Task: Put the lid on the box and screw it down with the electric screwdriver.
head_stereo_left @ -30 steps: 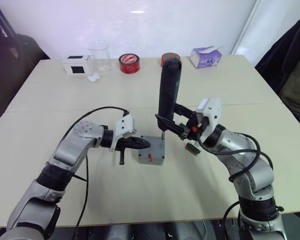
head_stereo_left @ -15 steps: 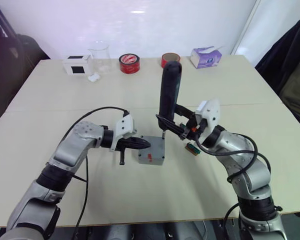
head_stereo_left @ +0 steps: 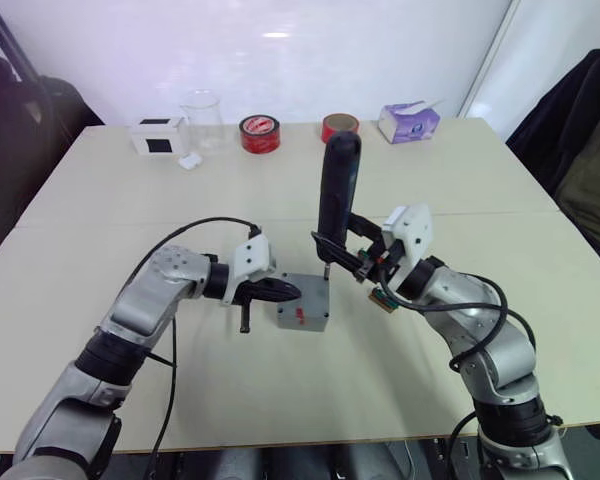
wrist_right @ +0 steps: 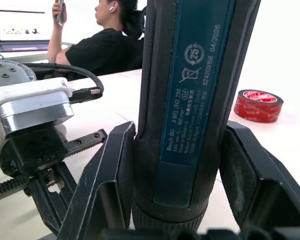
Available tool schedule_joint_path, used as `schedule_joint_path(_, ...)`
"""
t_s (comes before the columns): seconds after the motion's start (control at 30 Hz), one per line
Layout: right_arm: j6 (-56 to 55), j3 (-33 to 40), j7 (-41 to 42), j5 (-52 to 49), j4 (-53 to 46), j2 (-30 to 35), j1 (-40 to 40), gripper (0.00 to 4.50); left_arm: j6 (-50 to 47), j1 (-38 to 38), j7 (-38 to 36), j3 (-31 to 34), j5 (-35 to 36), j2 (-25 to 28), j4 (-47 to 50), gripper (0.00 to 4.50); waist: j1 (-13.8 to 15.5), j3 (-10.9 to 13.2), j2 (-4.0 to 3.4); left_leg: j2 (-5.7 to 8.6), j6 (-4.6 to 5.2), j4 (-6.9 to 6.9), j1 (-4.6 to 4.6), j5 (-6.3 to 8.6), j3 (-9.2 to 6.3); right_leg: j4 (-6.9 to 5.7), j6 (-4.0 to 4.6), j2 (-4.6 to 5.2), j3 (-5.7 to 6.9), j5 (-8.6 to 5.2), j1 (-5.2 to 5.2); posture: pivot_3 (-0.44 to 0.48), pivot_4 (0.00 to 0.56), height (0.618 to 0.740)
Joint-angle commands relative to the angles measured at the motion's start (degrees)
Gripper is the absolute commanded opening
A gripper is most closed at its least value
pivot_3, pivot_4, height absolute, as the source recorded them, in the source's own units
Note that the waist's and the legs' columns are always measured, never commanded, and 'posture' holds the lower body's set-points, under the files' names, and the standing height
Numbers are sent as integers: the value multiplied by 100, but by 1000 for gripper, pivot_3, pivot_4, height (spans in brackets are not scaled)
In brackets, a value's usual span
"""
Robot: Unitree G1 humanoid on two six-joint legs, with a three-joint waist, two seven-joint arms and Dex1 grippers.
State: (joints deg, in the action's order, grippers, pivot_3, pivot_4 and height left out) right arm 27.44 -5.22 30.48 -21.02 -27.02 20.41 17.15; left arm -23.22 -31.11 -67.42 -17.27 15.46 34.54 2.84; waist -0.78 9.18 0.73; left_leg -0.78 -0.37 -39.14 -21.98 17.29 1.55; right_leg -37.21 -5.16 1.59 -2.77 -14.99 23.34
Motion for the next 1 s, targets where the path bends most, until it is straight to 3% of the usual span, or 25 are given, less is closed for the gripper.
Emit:
schedule_joint_path(0.03, 341, -248, -85, 139, 239, 51, -259, 1906, -46, 122, -15, -146, -159, 23, -66, 0, 0, -12, 3, 0, 0, 0, 2, 0, 0, 0, 0, 0, 0, 0, -2, 0, 150, 740)
schedule_joint_path(0.4, 462, -286, -76, 133, 235, 255, -291, 1906, -70, 92, -58, -176, -219, 13, -70, 0, -2, -46, 21, -4, 15, 11, 61, 10, 1, 6, 26, 1, -1, -21, -58, 0, 150, 740)
schedule_joint_path(0.67, 485, 183, -143, -173, -22, 259, 237, 1906, -183, 52, -129, -36, -24, -23, 63, 0, 6, -45, 19, -4, 16, 11, 56, 10, 1, 7, 26, 6, -1, -21, -54, 0, 150, 740)
schedule_joint_path(0.87, 1490, 1091, -730, -1115, -361, 120, 1105, 1906, -417, -29, -192, 220, 382, -48, 333, 0, 2, -29, 12, -4, 15, 7, -7, 9, 2, 1, 23, 12, -4, -16, 10, 0, 150, 740)
schedule_joint_path(1.0, 2928, 1897, -1123, -1879, -285, 714, 1956, 1906, -604, -203, -188, 486, 707, 27, 681, 0, 13, -14, 3, 1, 2, -6, -106, 1, 3, -25, 6, 21, -4, -3, 114, 0, 150, 740)
